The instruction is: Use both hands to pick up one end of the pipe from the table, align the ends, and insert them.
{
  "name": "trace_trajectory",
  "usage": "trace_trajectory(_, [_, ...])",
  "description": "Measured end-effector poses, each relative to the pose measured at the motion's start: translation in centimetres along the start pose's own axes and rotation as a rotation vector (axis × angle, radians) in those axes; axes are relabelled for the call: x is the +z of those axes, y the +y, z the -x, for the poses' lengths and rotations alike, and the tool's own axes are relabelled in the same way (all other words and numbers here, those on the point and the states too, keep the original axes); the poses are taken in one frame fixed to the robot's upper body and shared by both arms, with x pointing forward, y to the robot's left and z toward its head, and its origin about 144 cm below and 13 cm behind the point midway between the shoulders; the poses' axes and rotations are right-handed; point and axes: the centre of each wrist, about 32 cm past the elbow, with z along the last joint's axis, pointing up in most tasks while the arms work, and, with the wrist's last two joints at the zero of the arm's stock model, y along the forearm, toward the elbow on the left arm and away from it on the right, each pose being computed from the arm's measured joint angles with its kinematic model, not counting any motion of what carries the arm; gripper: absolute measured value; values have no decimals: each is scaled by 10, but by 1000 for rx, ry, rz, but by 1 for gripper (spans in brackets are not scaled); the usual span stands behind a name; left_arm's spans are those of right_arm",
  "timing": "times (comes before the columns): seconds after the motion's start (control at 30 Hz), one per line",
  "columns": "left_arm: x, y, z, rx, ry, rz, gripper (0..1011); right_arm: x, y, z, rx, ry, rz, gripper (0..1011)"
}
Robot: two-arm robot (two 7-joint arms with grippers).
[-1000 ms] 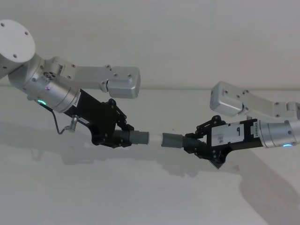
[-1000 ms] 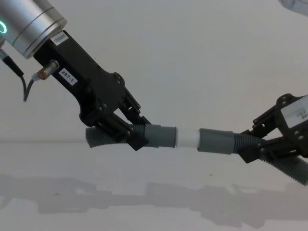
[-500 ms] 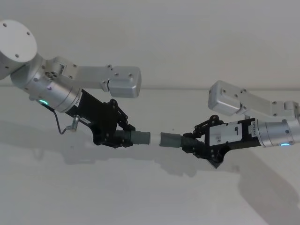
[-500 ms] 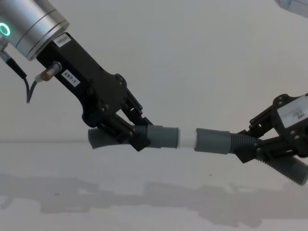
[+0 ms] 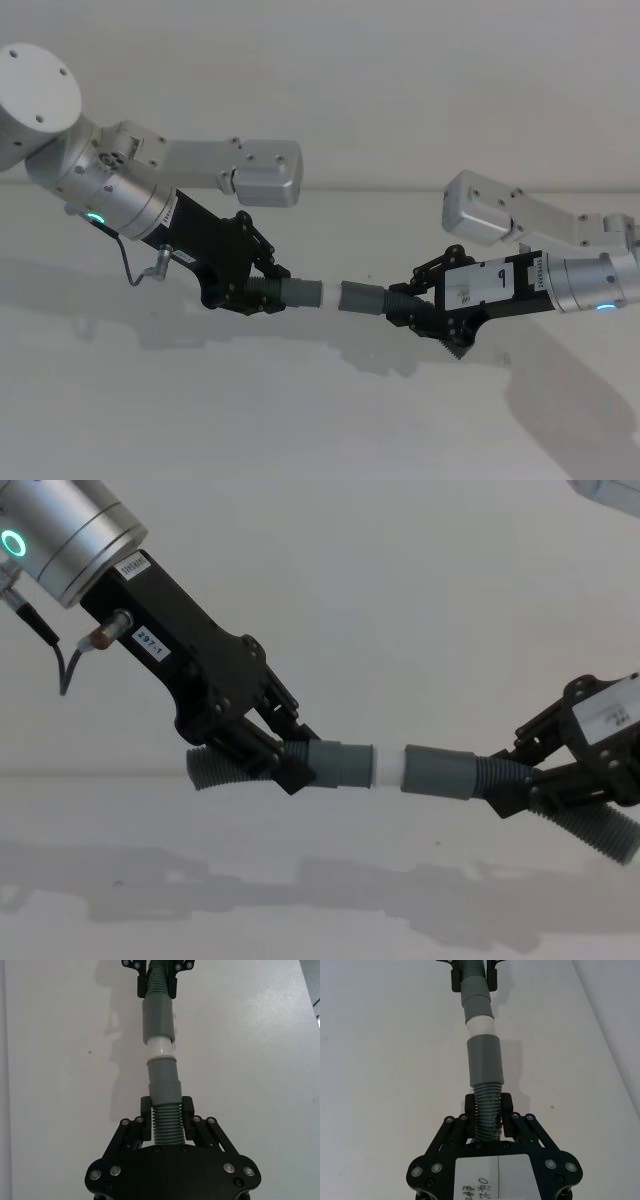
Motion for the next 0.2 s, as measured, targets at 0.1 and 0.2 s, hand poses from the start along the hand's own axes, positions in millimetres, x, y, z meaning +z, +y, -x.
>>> trace_trajectory(0.1, [0,0,0,0,1,0,343,0,0,0,1,0,0,283])
trace_trajectory(0.2, [0,0,0,1,1,0,343,0,0,0,1,0,0,283])
